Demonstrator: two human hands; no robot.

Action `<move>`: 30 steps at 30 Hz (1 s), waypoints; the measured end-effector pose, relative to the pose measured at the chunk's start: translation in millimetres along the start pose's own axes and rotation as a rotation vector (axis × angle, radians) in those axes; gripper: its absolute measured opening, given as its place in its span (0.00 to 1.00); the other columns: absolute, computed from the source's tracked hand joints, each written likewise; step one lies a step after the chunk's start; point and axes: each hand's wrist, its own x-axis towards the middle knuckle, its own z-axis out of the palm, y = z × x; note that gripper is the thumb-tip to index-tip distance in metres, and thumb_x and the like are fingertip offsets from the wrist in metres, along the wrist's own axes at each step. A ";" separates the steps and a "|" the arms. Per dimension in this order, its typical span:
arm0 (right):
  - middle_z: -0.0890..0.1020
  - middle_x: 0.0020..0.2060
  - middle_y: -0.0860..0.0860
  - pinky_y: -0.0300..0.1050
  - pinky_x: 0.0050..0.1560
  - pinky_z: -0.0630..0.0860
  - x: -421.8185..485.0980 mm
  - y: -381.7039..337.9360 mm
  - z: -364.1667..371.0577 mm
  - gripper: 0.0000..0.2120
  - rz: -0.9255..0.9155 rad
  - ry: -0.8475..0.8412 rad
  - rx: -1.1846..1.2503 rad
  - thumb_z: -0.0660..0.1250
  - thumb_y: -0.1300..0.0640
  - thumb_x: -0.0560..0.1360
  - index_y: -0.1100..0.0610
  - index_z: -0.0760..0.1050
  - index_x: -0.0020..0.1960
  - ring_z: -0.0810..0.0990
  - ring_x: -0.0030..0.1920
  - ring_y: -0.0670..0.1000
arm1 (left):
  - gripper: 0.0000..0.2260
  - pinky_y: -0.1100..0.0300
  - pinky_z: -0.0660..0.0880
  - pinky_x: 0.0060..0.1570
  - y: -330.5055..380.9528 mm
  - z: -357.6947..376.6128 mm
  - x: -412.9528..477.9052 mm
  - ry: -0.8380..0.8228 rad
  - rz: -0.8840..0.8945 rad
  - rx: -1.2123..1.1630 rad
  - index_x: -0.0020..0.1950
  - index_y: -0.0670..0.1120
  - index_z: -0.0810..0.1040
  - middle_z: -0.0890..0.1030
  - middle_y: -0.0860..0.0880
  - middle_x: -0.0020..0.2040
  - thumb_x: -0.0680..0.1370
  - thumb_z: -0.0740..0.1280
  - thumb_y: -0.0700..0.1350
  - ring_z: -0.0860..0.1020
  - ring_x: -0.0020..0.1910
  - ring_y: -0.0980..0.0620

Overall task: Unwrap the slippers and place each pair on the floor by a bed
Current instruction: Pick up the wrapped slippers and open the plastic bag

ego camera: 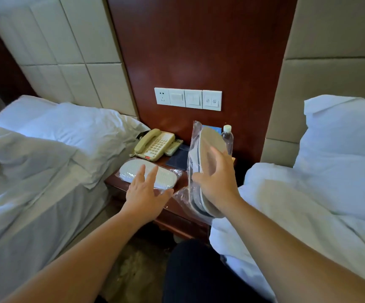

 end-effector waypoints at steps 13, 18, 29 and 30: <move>0.84 0.52 0.56 0.55 0.53 0.78 -18.6 -26.5 6.2 0.15 0.247 -0.556 1.153 0.72 0.49 0.73 0.50 0.81 0.59 0.83 0.54 0.56 | 0.37 0.38 0.70 0.63 35.4 -8.9 -27.7 -0.702 -0.254 -1.358 0.69 0.48 0.72 0.79 0.40 0.63 0.68 0.69 0.69 0.77 0.62 0.38; 0.84 0.56 0.53 0.58 0.61 0.77 -12.4 -28.5 3.5 0.16 0.248 -0.482 0.818 0.70 0.43 0.74 0.47 0.81 0.59 0.83 0.57 0.55 | 0.32 0.44 0.77 0.57 40.3 -11.8 -25.8 -0.532 -0.369 -1.562 0.65 0.44 0.76 0.81 0.38 0.59 0.67 0.76 0.59 0.80 0.57 0.38; 0.74 0.51 0.40 0.36 0.36 0.78 -16.9 -65.1 -6.5 0.46 0.194 -0.567 0.102 0.80 0.55 0.62 0.38 0.61 0.74 0.79 0.42 0.40 | 0.23 0.41 0.78 0.55 16.2 -19.5 -6.5 -0.041 -0.278 -1.557 0.63 0.48 0.74 0.84 0.43 0.54 0.70 0.76 0.51 0.83 0.52 0.40; 0.74 0.51 0.41 0.40 0.37 0.79 -15.9 -67.5 -7.6 0.45 0.185 -0.563 0.075 0.79 0.59 0.63 0.39 0.62 0.74 0.79 0.41 0.42 | 0.23 0.41 0.78 0.54 14.8 -20.9 -5.8 -0.027 -0.277 -1.557 0.62 0.48 0.75 0.84 0.44 0.54 0.70 0.75 0.52 0.83 0.52 0.41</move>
